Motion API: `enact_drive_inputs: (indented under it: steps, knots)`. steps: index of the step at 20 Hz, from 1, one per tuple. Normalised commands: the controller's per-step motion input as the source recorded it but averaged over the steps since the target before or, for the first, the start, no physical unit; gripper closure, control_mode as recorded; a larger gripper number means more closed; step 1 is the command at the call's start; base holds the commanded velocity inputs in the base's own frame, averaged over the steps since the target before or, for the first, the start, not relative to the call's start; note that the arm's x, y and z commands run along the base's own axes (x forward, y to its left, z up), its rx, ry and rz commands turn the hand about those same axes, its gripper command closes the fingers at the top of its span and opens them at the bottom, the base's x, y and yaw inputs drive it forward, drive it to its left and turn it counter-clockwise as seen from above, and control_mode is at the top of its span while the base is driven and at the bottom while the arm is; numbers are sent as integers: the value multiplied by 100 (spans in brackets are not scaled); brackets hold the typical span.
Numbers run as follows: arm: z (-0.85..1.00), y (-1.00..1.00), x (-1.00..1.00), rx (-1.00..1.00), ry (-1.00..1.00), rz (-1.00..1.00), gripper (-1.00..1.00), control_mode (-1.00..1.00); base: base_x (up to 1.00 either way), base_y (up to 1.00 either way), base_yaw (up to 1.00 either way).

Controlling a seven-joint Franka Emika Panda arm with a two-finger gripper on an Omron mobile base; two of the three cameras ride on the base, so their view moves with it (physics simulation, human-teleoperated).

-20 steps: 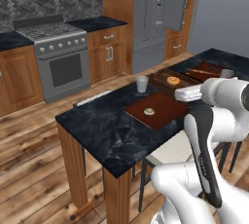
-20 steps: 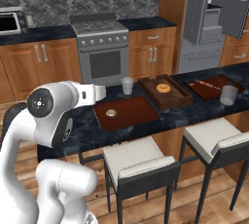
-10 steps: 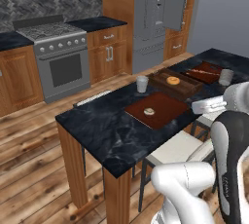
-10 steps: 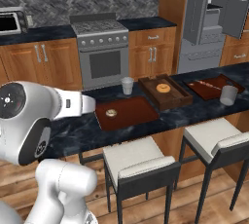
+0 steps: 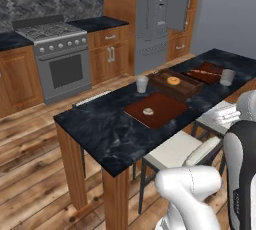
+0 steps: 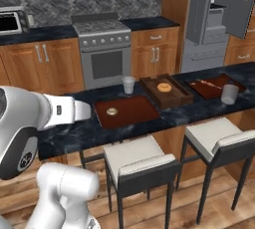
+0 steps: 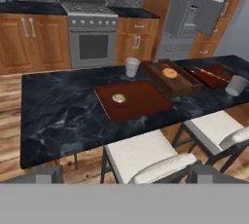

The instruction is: Take the cupcakes from the fridge and place them on the empty tray on the dining counter.

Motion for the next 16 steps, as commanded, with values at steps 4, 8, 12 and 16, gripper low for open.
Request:
enact_drive_inputs:
  steps: [4,8,12,16]
  knots:
    - [0,0,0,0,0,0,-100,100,-100,-58,0]
    - [0,0,0,0,0,0,-100,100,-92,-94,-2]
    - [0,0,0,0,0,0,-100,100,-33,-100,-23]
    - [0,0,0,0,0,0,-100,100,1,-100,-38]
